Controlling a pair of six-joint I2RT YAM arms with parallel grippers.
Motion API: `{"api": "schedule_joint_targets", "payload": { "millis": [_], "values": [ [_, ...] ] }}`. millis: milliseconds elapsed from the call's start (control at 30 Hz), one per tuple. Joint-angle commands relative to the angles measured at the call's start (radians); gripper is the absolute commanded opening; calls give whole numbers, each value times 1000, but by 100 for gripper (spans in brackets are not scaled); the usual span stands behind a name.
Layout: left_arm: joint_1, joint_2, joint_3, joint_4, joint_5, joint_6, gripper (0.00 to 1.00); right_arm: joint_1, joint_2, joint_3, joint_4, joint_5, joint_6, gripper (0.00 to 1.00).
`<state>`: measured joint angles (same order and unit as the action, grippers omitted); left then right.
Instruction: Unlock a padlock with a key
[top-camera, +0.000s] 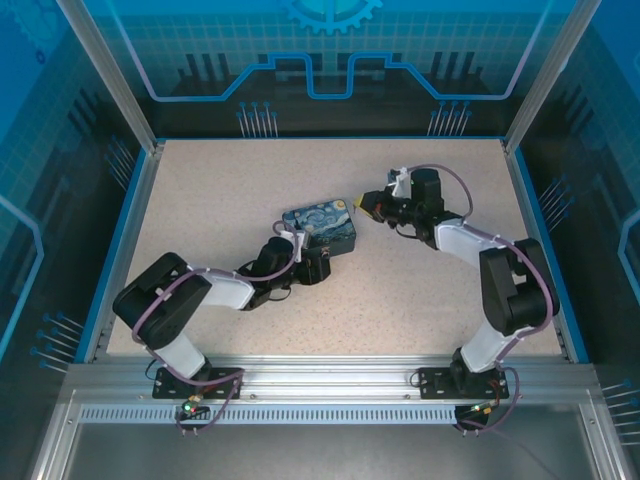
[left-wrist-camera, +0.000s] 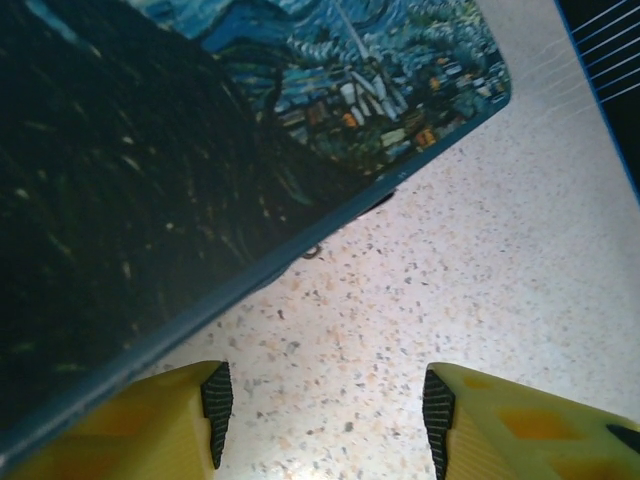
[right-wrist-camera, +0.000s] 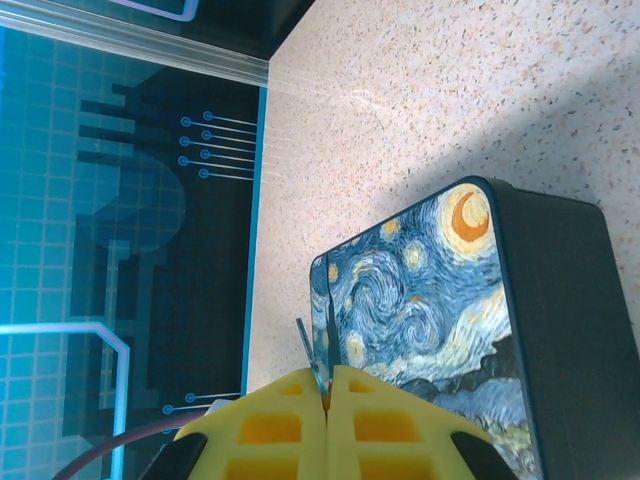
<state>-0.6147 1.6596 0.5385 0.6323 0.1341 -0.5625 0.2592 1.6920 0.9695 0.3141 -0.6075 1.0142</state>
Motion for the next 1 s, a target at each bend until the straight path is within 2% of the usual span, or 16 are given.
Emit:
{"api": "schedule_joint_targets", "payload": {
  "millis": [0, 400, 967],
  "values": [
    [-9, 23, 39, -5, -32, 94, 55, 29, 53, 41, -27, 18, 13, 0],
    [-4, 70, 62, -12, -107, 179, 54, 105, 120, 64, -101, 108, 3, 0],
    [7, 128, 34, 71, -267, 296, 53, 141, 185, 70, -110, 131, 12, 0]
  ]
}}
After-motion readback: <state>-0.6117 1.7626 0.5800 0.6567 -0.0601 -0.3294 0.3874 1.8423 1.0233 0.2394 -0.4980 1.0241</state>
